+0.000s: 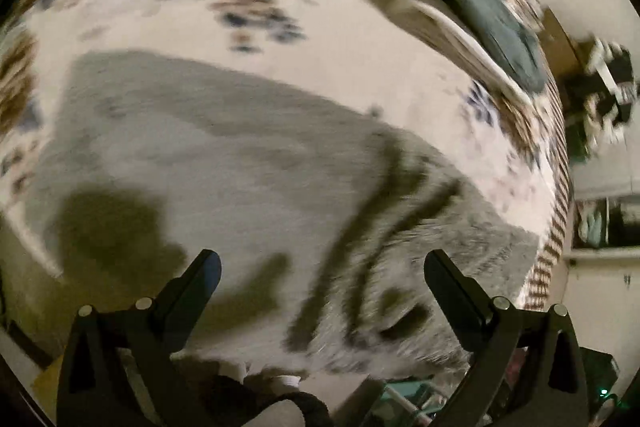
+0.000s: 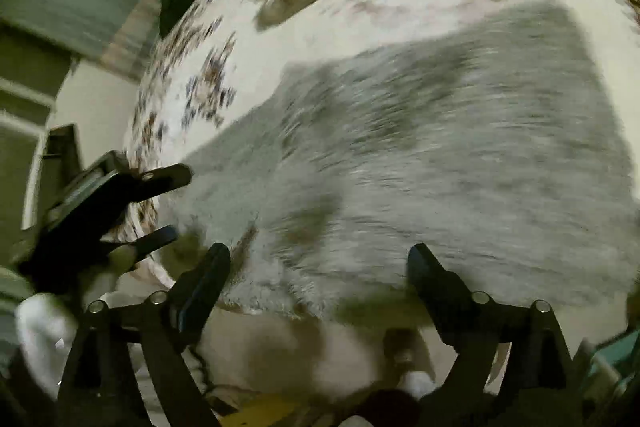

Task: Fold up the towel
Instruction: 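Release the grey blanket and smooth it flat with both grippers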

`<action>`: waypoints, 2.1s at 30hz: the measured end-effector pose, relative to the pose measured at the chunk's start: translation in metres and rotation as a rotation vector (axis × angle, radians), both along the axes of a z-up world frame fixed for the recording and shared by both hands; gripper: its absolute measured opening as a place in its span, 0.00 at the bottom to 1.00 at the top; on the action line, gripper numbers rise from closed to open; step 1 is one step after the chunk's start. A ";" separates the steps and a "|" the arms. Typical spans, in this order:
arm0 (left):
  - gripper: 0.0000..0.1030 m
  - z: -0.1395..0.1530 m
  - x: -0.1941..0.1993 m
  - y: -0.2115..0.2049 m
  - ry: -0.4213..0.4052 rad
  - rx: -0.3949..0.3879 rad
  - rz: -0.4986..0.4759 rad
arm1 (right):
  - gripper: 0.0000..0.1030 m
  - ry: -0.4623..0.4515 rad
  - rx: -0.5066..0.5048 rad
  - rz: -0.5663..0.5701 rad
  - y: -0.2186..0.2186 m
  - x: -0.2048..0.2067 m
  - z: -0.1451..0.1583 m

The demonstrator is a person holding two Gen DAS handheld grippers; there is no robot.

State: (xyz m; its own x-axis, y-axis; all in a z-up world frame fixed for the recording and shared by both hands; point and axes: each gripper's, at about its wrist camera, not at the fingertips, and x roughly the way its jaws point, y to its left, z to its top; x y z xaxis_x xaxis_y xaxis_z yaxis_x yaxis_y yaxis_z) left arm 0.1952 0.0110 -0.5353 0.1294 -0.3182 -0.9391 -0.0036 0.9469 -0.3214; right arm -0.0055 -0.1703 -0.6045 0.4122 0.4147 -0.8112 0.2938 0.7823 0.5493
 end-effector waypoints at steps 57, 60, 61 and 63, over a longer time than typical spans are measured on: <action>0.58 -0.008 -0.069 -0.020 0.096 0.030 -0.174 | 0.10 0.345 0.452 -0.633 -0.188 -0.131 -0.086; 0.58 0.001 -0.050 -0.026 0.073 -0.001 -0.163 | 0.09 0.343 0.517 -0.770 -0.195 -0.157 -0.108; 0.58 0.005 -0.044 -0.028 0.058 -0.010 -0.157 | 0.09 0.371 0.494 -0.778 -0.196 -0.162 -0.111; 0.58 0.012 -0.031 -0.034 0.025 -0.026 -0.158 | 0.10 0.404 0.400 -0.721 -0.196 -0.159 -0.102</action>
State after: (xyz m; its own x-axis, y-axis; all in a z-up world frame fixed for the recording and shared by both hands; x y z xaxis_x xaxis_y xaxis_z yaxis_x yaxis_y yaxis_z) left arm 0.1638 -0.0231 -0.5229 0.0521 -0.3573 -0.9325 0.1363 0.9276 -0.3478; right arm -0.1643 -0.3665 -0.7064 0.3966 0.4479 -0.8013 0.8654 0.1088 0.4891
